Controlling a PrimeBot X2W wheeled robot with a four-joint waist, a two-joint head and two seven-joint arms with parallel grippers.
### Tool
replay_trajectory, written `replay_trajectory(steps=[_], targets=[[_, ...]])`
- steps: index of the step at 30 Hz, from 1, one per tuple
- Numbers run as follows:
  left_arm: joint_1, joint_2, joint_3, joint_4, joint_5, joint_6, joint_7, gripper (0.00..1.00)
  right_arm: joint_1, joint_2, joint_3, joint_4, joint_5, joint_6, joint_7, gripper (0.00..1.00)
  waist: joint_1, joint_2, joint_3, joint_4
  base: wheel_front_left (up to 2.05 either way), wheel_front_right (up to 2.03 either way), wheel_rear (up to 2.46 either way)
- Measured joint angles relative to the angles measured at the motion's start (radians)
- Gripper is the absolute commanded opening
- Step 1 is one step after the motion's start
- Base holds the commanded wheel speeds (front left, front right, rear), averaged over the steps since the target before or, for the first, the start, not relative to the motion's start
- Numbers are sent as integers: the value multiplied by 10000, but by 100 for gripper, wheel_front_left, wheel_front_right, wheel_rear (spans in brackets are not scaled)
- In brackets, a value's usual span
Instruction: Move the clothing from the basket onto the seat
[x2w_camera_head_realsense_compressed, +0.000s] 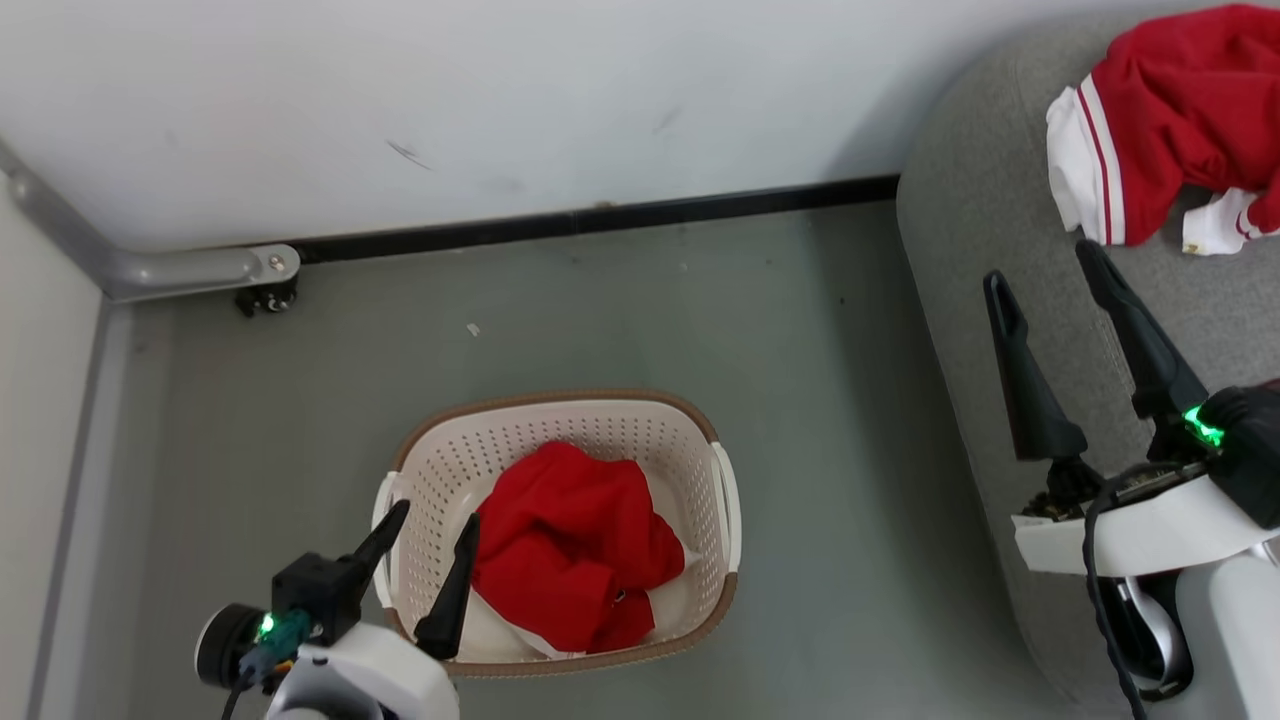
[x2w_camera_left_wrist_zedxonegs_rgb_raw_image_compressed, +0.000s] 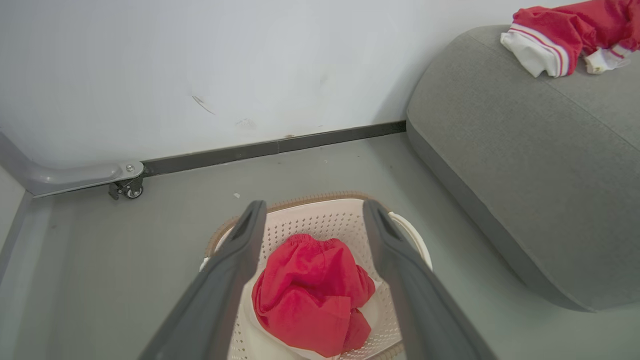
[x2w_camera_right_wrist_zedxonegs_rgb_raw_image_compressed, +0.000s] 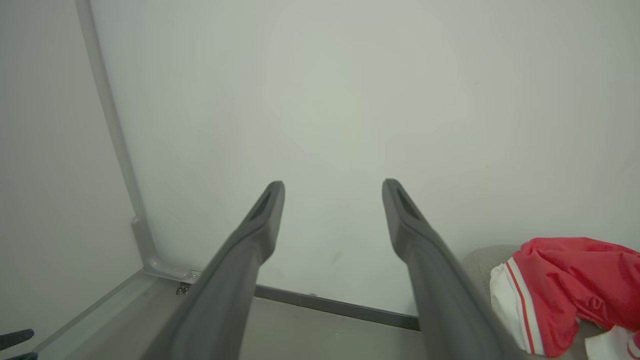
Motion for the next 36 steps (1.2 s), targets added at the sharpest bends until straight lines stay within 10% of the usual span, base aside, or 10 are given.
replay_trajectory(steps=[36], targets=[[-3745,274,-1206,3005,1801,136,765,100,-2617,38,991,-1078,627,0,0,100,0,0,3383,-941,0,0,0]])
